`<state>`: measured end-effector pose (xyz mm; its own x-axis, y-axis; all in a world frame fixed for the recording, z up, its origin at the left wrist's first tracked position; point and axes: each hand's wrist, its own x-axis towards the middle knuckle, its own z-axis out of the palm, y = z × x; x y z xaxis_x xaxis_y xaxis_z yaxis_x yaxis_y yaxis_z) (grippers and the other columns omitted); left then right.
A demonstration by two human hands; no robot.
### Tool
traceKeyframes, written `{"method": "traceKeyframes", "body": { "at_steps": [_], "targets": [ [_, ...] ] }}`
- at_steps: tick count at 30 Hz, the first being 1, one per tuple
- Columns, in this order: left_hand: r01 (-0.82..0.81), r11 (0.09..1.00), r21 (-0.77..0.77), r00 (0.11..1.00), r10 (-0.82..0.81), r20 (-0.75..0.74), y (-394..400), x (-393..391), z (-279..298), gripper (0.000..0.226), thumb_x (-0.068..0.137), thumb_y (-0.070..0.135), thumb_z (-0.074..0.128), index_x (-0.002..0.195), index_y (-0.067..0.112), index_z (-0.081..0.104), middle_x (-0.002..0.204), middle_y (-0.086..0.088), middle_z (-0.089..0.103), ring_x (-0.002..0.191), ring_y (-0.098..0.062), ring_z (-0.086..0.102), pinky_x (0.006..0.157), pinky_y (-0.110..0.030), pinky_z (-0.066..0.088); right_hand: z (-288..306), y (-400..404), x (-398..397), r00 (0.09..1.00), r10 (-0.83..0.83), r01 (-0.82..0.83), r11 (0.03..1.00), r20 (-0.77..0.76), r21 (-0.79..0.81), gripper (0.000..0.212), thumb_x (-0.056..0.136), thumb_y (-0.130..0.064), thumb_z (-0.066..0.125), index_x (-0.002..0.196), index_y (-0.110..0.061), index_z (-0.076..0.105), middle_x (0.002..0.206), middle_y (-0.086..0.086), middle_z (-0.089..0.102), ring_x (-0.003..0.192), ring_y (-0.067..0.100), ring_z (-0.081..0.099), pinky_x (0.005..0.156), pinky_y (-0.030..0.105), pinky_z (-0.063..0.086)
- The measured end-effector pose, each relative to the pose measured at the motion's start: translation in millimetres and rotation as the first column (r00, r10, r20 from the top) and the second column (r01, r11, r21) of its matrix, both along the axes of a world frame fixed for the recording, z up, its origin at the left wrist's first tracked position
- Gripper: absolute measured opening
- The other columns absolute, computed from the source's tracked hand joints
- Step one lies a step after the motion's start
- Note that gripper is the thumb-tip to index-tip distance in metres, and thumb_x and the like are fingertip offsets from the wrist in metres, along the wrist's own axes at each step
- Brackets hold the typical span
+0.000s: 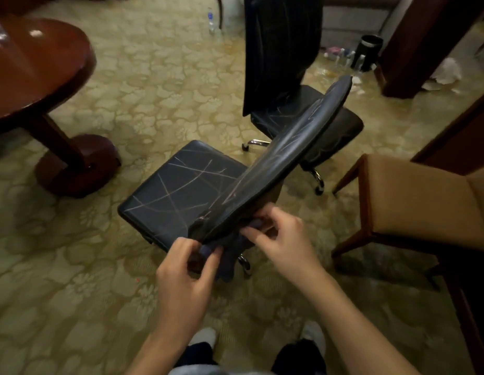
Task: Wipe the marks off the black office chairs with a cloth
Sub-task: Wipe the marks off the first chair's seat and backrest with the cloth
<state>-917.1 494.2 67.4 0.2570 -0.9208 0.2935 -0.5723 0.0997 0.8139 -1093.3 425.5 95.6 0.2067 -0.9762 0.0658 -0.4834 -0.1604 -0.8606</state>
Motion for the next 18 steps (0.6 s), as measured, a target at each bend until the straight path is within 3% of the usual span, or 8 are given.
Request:
{"method": "traceKeyframes", "body": {
  "at_steps": [6,11,18],
  "targets": [
    [-0.272,0.962,-0.005,0.962,0.272,0.015,-15,-70,-2,0.022,0.094,0.034,0.064,0.084,0.015,0.059,0.082,0.003,0.056,0.075,-0.014,0.058,0.061,-0.044,0.05,-3,-39,-40,0.982,0.189,-0.188,0.973,-0.004,-0.135,0.019,0.088,-0.031,0.069,0.103,-0.019,0.065,0.099,-0.008,0.068,0.093,0.007,0.064,0.08,0.035,0.057],
    [-0.391,0.92,0.031,0.919,0.388,0.076,-31,-113,6,0.015,0.093,0.022,0.067,0.083,0.015,0.059,0.081,0.004,0.055,0.074,-0.011,0.057,0.06,-0.038,0.046,-6,-68,-72,0.963,0.271,-0.269,0.95,-0.011,-0.161,0.018,0.088,-0.033,0.068,0.101,-0.019,0.065,0.095,-0.007,0.068,0.088,0.009,0.066,0.075,0.038,0.057],
    [-0.484,0.875,-0.006,0.873,0.483,0.072,-61,-157,3,0.021,0.089,0.027,0.069,0.079,0.013,0.058,0.076,0.005,0.052,0.069,-0.009,0.053,0.061,-0.017,0.037,-9,-119,-110,0.907,0.419,-0.404,0.894,0.042,-0.193,0.015,0.088,-0.023,0.072,0.1,-0.014,0.066,0.093,-0.007,0.069,0.088,0.004,0.066,0.074,0.03,0.057]
  ]
}}
